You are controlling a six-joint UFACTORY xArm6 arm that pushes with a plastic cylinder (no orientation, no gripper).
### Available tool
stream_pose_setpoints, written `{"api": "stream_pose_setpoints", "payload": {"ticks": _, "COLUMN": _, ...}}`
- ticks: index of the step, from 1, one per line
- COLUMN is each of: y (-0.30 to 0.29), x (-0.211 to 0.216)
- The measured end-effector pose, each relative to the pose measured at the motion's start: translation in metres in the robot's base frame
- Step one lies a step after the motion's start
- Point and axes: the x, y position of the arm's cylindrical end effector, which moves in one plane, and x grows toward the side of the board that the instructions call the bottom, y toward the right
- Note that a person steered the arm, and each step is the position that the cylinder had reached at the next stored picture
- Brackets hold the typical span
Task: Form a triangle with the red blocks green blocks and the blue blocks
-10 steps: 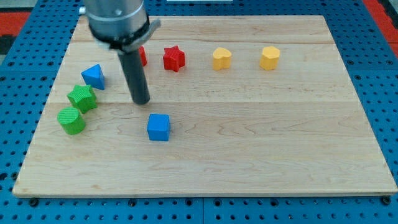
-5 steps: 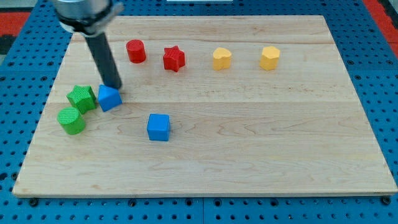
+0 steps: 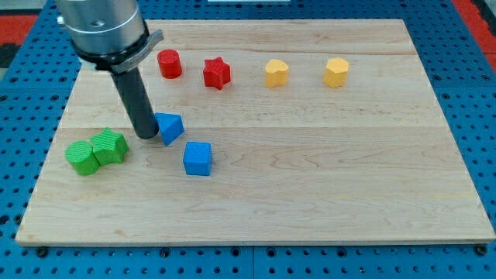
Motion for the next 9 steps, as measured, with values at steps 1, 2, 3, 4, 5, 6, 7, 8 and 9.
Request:
{"api": "stream_pose_setpoints", "payload": {"ticks": 1, "y": 0.002, "x": -0.018}}
{"api": "stream_pose_setpoints", "payload": {"ticks": 2, "y": 0.055, "x": 0.012}}
{"api": "stream_pose_setpoints", "payload": {"ticks": 3, "y": 0.065, "x": 0.03}}
{"api": "stream_pose_setpoints", "payload": {"ticks": 4, "y": 0.062, "x": -0.026}}
{"api": "stream_pose_setpoints", "payload": {"ticks": 5, "y": 0.112, "x": -0.034}}
{"api": "stream_pose_setpoints", "payload": {"ticks": 6, "y": 0.129, "x": -0.072}}
{"api": "stream_pose_setpoints", "payload": {"ticks": 7, "y": 0.108, "x": -0.11}}
{"api": "stream_pose_setpoints", "payload": {"ticks": 8, "y": 0.058, "x": -0.122}}
{"api": "stream_pose_setpoints", "payload": {"ticks": 9, "y": 0.092, "x": -0.123}}
